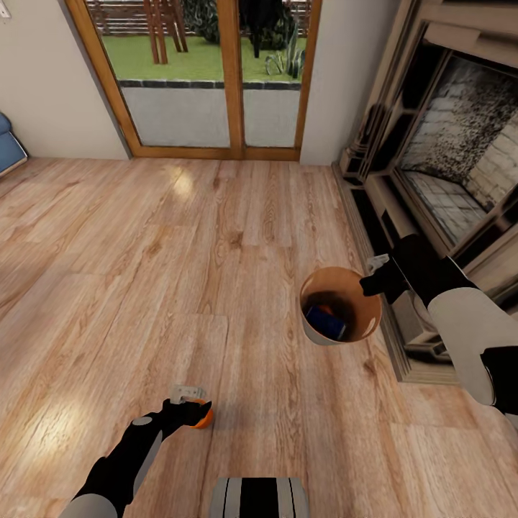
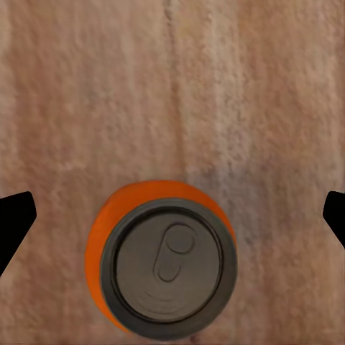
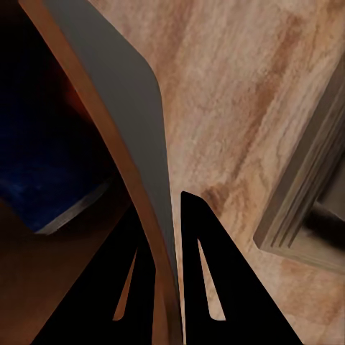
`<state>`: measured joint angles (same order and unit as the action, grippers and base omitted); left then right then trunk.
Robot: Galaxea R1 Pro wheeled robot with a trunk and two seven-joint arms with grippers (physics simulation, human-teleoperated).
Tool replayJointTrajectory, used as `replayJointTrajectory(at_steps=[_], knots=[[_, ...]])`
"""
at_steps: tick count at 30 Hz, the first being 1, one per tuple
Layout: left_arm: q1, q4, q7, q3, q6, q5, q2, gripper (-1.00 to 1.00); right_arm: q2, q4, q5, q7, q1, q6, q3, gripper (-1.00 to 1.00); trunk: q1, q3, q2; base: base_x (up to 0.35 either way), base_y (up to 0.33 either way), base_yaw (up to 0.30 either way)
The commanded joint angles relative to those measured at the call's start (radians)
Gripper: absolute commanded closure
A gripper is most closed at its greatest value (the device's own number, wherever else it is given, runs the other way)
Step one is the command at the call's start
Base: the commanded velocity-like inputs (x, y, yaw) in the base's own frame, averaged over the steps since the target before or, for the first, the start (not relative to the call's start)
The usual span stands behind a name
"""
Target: Put the three can of soda from the living room inside the tash can in the kitchen.
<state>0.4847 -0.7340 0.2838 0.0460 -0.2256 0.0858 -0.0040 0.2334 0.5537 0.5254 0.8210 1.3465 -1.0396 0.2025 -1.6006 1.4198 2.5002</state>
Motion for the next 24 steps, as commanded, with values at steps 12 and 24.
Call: replayJointTrajectory(at_steps=[12, 24], knots=[[0.001, 0.0, 0.003, -0.002, -0.001, 0.001, 0.001, -1.0, -0.001, 0.0, -0.019, 0.004, 0.0, -0.008, -0.001, 1.0, -0.005, 0.046, 0.003, 0.0, 0.0, 0.0], [0.001, 0.0, 0.002, 0.0, -0.001, 0.0, 0.001, -1.0, -0.004, 0.001, -0.019, 0.004, 0.0, -0.008, 0.025, 1.0, -0.005, 0.046, 0.003, 0.0, 0.0, 0.0]])
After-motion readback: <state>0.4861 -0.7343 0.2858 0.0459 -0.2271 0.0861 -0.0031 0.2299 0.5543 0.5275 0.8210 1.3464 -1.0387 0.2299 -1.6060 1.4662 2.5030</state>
